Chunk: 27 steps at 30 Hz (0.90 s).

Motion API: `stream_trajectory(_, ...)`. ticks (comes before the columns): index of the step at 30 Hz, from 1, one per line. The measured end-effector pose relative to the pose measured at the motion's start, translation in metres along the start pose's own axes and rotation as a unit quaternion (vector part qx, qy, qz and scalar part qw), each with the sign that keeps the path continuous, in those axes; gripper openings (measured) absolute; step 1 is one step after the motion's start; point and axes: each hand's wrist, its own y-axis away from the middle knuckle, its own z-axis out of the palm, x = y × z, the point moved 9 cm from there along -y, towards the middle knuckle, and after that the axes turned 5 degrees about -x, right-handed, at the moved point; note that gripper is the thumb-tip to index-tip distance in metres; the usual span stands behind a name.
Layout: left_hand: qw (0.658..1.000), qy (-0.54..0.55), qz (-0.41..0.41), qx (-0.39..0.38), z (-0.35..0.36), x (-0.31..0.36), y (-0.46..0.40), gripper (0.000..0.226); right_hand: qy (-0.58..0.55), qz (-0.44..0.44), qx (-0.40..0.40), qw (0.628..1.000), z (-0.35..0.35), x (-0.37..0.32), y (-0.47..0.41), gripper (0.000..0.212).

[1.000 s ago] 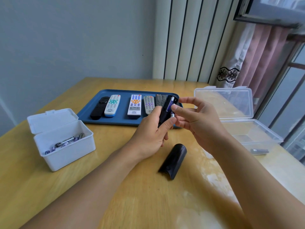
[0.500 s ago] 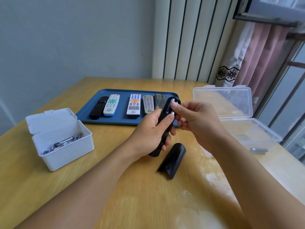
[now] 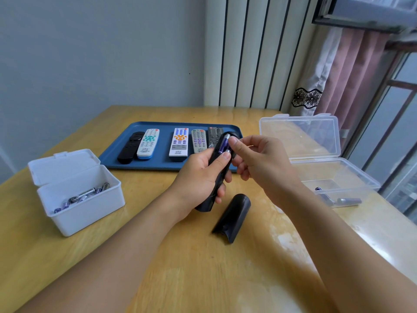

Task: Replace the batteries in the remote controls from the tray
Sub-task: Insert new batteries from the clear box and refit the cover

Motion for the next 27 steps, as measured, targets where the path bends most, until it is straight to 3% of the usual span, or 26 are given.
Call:
stream_trajectory(4,0.995,0.055,-0.046,0.073,-0.019,-0.006,0.001,0.023,0.214,-0.050,-0.004,0.976,0.001,-0.019,0.004,0.022)
stream_trajectory(7,0.988,0.073,-0.083,0.105,-0.031,-0.014,0.002,0.020,0.390,-0.049,-0.073,0.917,0.016,-0.019,0.009,0.021)
stream_trajectory(10,0.986,0.059,-0.115,0.104,-0.031,-0.021,0.003,0.019,0.481,0.014,-0.169,0.860,0.029,0.001,0.017,0.042)
stream_trajectory(13,0.987,0.043,-0.123,0.098,-0.029,-0.024,0.002,0.020,0.515,0.103,-0.263,0.809,0.031,0.015,0.031,0.092)
stream_trajectory(15,0.986,0.034,-0.125,0.102,-0.031,-0.025,0.002,0.020,0.531,0.129,-0.297,0.783,0.032,0.017,0.040,0.111)
stream_trajectory(19,0.985,0.002,-0.119,0.124,-0.037,-0.027,0.001,0.019,0.577,0.114,-0.313,0.746,0.044,0.014,0.051,0.098)
stream_trajectory(23,0.984,-0.029,-0.104,0.144,-0.040,-0.025,0.002,0.027,0.569,0.072,-0.287,0.767,0.047,0.006,0.048,0.077)
stream_trajectory(27,0.984,-0.008,-0.099,0.146,-0.038,-0.022,0.002,0.024,0.458,-0.041,-0.179,0.870,0.034,-0.023,0.031,0.076)
